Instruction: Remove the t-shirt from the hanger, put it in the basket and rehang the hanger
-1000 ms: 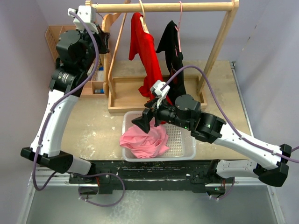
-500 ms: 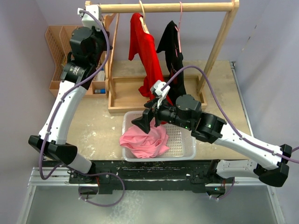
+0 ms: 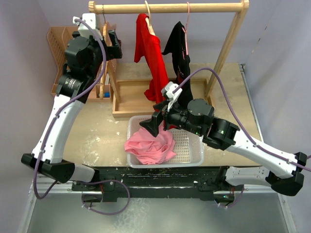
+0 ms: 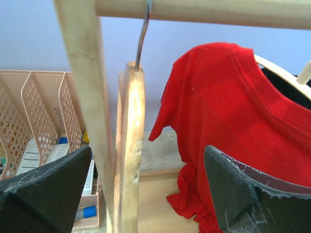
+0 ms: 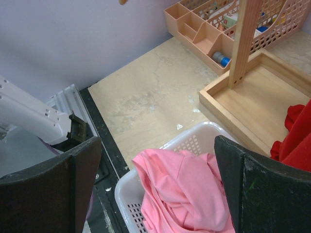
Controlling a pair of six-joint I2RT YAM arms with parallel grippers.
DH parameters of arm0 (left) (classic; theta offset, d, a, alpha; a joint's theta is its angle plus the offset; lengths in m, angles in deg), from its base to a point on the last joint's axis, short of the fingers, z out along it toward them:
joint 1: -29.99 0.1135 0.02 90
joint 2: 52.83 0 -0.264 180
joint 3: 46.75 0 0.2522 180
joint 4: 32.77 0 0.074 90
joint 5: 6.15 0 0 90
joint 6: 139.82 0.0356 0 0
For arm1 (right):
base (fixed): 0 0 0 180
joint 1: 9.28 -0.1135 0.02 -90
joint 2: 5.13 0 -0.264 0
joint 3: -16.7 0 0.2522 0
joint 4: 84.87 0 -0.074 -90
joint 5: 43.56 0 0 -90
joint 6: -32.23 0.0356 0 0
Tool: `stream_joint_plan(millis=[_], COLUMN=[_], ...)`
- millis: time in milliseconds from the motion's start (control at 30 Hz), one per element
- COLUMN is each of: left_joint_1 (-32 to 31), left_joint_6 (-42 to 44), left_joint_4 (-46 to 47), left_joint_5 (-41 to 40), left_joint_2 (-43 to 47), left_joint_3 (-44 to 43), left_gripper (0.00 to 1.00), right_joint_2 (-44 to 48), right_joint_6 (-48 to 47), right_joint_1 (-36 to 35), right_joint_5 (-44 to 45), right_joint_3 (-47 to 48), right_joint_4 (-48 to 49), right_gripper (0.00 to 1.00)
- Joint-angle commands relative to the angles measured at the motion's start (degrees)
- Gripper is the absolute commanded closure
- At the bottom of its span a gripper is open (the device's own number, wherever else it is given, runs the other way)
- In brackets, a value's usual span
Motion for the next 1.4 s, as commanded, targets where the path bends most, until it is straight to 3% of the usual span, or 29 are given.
stream_joint_plan(millis=[0,200,433,633,767,833,900,933,967,1233,1367], left_joint_1=[0.20,0.13,0.13,0.12,0.03,-0.18,-0.51,-0.66,-0.78,-3.60,-7.30], left_joint_6=[-3.06,-5.73,-6.81,-6.19,-5.85,-5.76,-5.62,-5.48,-5.35,-3.32,-0.64], left_joint_4=[-0.59,-8.36,-9.81,-10.28,-9.06,-8.62,-8.12,-7.89,-7.72,-9.43,-9.00], left_joint_5=[1.41,2.76,12.08,18.30,19.70,20.30,20.87,21.12,21.26,24.21,21.31], left_joint_2=[6.07,10.44,11.71,10.36,9.99,9.53,8.67,8.20,7.64,0.16,-4.05], left_joint_3=[0.65,0.15,-1.53,-5.75,-6.49,-6.77,-7.25,-7.60,-7.98,-16.64,-20.37], left_gripper=[0.01,0.01,0.01,0.01,0.01,0.01,0.01,0.01,0.01,0.01,0.01], right_joint_2=[0.08,-4.55,-11.23,-15.62,-20.45,-22.72,-24.47,-24.96,-25.04,-19.56,-20.53], right_joint_6=[-1.83,-2.12,0.57,2.66,3.80,4.89,6.56,7.34,8.27,13.94,14.37], right_joint_1=[-0.14,-0.13,-0.21,-0.94,-1.16,-1.28,-1.27,-1.26,-1.36,-1.36,-1.37], right_joint_5=[1.05,-3.10,-9.06,-10.44,-8.65,-5.88,-2.09,0.16,1.55,8.08,8.33], right_joint_3=[0.92,-2.01,-9.11,-15.43,-16.55,-16.49,-16.51,-16.85,-17.46,-24.37,-24.55], right_joint_4=[0.58,-0.85,3.74,6.94,8.21,8.30,7.77,7.61,7.75,4.89,3.17], right_gripper=[0.03,0.04,0.22,0.11,0.12,0.19,0.39,0.85,1.00,1.00,0.99])
